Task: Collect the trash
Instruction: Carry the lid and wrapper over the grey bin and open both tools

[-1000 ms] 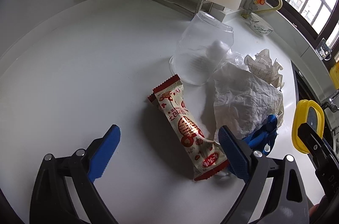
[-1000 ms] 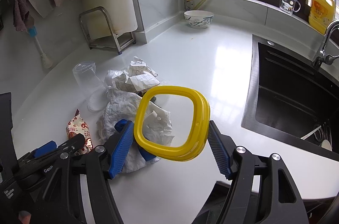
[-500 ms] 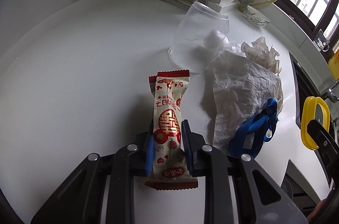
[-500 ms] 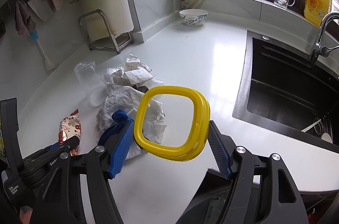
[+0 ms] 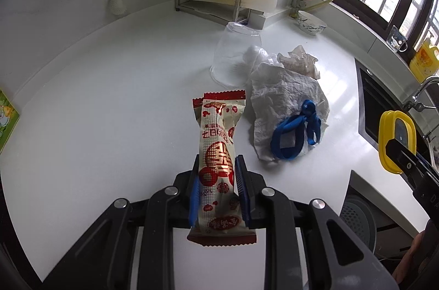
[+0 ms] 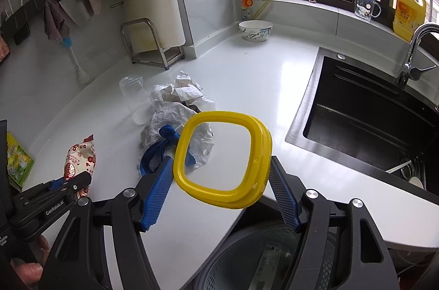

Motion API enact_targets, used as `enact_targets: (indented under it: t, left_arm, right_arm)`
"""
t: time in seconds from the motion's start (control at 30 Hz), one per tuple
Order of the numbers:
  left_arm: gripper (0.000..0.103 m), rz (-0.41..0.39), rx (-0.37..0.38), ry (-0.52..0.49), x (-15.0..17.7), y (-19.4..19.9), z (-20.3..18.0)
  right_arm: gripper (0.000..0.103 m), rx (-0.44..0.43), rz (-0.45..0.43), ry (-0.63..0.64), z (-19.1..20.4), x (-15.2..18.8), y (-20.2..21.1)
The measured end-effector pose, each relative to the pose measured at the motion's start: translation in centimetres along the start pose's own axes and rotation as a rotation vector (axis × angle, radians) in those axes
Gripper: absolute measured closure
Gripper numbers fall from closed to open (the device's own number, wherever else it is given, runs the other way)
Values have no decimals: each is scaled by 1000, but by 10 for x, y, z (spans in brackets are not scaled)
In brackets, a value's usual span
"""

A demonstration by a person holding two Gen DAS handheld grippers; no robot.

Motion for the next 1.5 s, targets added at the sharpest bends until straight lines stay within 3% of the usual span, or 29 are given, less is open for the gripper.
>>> enact_targets:
  t: [0.4,0.87,1.1,1.5]
  left_arm:
    - [79,-22,64,-63,46,51,-78]
    - [79,35,119,-136,101,51,-175]
    - [79,85,117,-153,128,41,-197]
    - [79,155,74,-145,162,17,-201]
  right_arm:
    - [36,-17,19,56,-48,46,58]
    - [36,-29,114,26,-129,106,78]
    - [36,-49,171,53,-141,125,73]
    - [36,-127,266,93,-143,152,43]
Point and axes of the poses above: each gripper's, at about its wrist camera, not at the fingertips, and y roughly against the way its jaws point, z to its left, x to its underside, the point moved 10 cm from there along -y, roughly the way its jaws point, and after that the axes turned 7 degrees about z, right-handed, at the moved point
